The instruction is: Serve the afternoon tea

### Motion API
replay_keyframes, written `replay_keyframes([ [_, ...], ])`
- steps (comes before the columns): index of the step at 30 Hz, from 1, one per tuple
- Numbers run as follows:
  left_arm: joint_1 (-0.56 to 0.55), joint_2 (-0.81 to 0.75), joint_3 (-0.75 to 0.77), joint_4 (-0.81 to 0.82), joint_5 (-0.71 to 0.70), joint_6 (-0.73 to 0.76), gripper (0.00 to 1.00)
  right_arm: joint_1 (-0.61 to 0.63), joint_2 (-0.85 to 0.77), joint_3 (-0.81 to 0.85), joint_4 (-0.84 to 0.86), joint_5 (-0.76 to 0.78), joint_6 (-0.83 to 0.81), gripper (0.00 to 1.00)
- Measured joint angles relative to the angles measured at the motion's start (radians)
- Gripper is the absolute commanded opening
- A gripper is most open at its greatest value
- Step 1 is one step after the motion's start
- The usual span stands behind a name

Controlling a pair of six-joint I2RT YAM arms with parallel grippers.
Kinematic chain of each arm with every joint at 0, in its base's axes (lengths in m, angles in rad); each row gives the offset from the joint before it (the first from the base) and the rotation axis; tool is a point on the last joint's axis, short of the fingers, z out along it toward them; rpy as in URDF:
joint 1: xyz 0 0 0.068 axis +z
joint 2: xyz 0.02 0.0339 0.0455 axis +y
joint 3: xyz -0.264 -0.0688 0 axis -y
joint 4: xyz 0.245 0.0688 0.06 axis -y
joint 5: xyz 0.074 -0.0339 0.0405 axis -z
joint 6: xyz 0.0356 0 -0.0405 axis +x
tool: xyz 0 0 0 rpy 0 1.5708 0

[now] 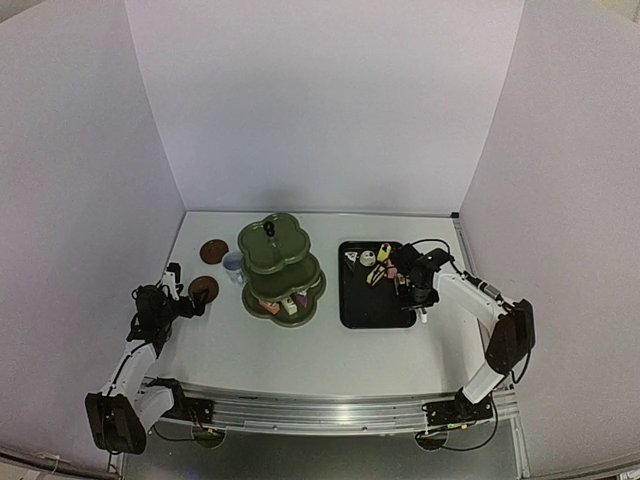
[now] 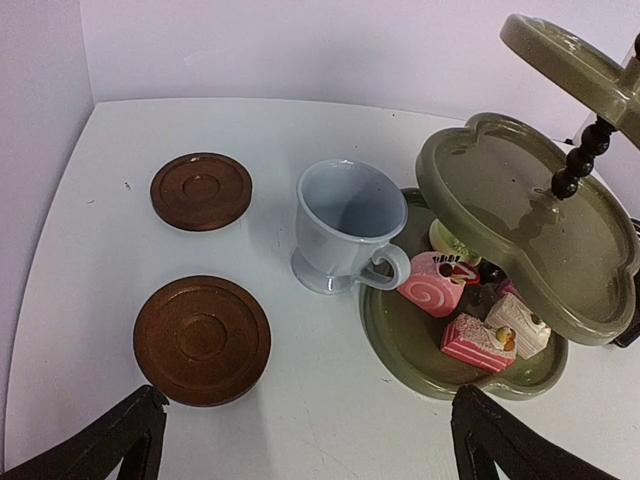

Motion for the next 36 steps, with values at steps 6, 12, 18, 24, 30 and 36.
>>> replay_keyframes([
  [6, 0.000, 0.000, 0.000, 0.000, 0.000, 0.000, 1.00, -0.002, 0.015, -0.003, 0.019, -0.005, -0.001, 0.33],
  [12, 0.000, 0.000, 0.000, 0.000, 0.000, 0.000, 1.00, -0.005, 0.029, -0.018, 0.030, -0.022, 0.001, 0.31],
  [18, 0.000, 0.000, 0.000, 0.000, 0.000, 0.000, 1.00, -0.008, 0.032, -0.025, 0.037, -0.042, 0.009, 0.09],
  [24, 0.000, 0.000, 0.000, 0.000, -0.001, 0.000, 1.00, -0.008, 0.009, -0.036, 0.039, -0.061, 0.029, 0.03],
  [30, 0.000, 0.000, 0.000, -0.001, 0.025, 0.000, 1.00, -0.007, -0.119, -0.041, 0.011, -0.119, 0.027, 0.00],
  [36, 0.000, 0.003, 0.000, 0.017, 0.078, 0.000, 0.99, -0.007, -0.211, 0.052, 0.039, -0.198, -0.059, 0.00],
])
